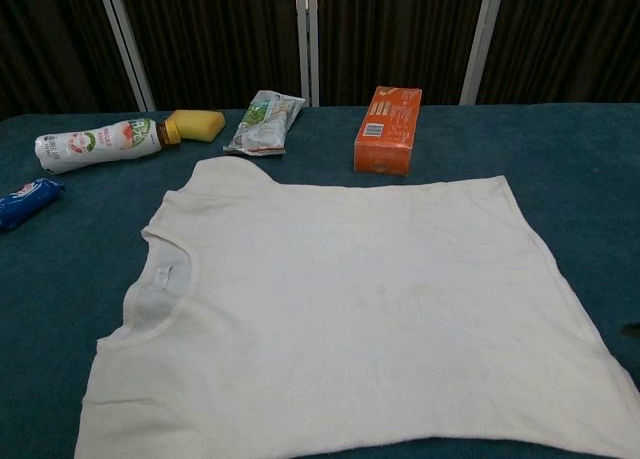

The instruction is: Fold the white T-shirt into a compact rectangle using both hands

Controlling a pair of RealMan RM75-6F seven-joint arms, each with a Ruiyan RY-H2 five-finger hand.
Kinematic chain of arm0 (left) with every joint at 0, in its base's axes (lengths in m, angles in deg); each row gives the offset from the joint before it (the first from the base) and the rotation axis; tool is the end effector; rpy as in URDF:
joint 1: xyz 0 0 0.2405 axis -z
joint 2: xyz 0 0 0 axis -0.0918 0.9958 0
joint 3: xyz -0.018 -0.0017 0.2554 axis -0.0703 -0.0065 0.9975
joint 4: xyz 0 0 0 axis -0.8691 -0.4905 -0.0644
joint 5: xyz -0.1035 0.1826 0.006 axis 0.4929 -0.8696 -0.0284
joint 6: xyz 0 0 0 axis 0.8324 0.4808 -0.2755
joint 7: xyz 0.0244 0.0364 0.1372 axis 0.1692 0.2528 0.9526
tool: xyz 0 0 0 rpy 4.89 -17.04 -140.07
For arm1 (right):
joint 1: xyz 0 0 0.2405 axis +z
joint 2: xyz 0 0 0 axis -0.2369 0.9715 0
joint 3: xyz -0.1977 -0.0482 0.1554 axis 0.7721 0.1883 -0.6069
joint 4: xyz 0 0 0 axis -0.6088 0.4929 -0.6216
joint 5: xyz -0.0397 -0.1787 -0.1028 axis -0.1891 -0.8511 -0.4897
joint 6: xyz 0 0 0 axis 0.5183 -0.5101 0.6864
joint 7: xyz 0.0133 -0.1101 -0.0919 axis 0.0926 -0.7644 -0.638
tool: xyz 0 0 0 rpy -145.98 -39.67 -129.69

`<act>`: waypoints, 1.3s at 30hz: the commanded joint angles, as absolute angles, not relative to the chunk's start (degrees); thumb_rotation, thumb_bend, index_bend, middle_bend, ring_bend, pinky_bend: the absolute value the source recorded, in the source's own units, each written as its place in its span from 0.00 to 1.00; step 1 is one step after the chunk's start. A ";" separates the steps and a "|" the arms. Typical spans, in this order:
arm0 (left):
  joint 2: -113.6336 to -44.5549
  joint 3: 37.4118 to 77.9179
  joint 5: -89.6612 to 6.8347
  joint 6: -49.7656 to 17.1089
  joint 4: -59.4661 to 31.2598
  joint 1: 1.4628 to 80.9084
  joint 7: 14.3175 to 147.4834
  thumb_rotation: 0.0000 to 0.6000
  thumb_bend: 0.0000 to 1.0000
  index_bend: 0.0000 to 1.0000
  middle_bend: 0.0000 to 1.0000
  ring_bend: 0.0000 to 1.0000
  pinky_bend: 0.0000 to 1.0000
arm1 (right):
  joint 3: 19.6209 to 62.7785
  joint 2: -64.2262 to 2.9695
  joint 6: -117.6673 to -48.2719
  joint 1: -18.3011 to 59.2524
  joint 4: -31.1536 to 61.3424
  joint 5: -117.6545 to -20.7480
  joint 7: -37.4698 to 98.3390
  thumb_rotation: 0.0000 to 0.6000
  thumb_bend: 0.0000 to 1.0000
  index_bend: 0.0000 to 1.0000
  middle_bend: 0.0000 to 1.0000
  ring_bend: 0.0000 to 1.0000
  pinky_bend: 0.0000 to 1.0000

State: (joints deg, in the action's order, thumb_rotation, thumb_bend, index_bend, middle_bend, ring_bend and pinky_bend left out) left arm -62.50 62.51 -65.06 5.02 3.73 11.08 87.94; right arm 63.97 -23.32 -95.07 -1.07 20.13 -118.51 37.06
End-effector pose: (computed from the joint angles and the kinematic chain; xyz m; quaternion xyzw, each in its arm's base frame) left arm -0.3124 0.1883 0.1522 -0.6088 -0.3463 -0.3596 0.6166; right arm -0.3254 -0.1477 0.0502 0.8256 -0.3340 0.3102 0.3327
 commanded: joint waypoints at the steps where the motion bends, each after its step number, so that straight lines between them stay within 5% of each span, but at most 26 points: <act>1: -62.49 62.49 -65.03 5.00 3.72 11.10 87.88 1.00 0.00 0.00 0.00 0.00 0.00 | 63.90 -24.05 -95.46 -0.69 20.14 -118.83 36.99 1.00 0.17 0.46 0.00 0.00 0.00; 39: -61.96 62.24 -64.46 4.91 3.45 11.06 86.24 1.00 0.00 0.00 0.00 0.00 0.00 | 63.93 -31.04 -93.25 2.60 23.24 -117.16 27.19 1.00 0.27 0.50 0.00 0.00 0.00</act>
State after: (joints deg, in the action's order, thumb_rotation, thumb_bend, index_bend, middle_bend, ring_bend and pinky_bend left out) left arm -61.96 62.24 -64.47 4.91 3.45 11.06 86.25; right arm 63.91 -31.05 -93.15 2.59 23.23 -117.18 27.11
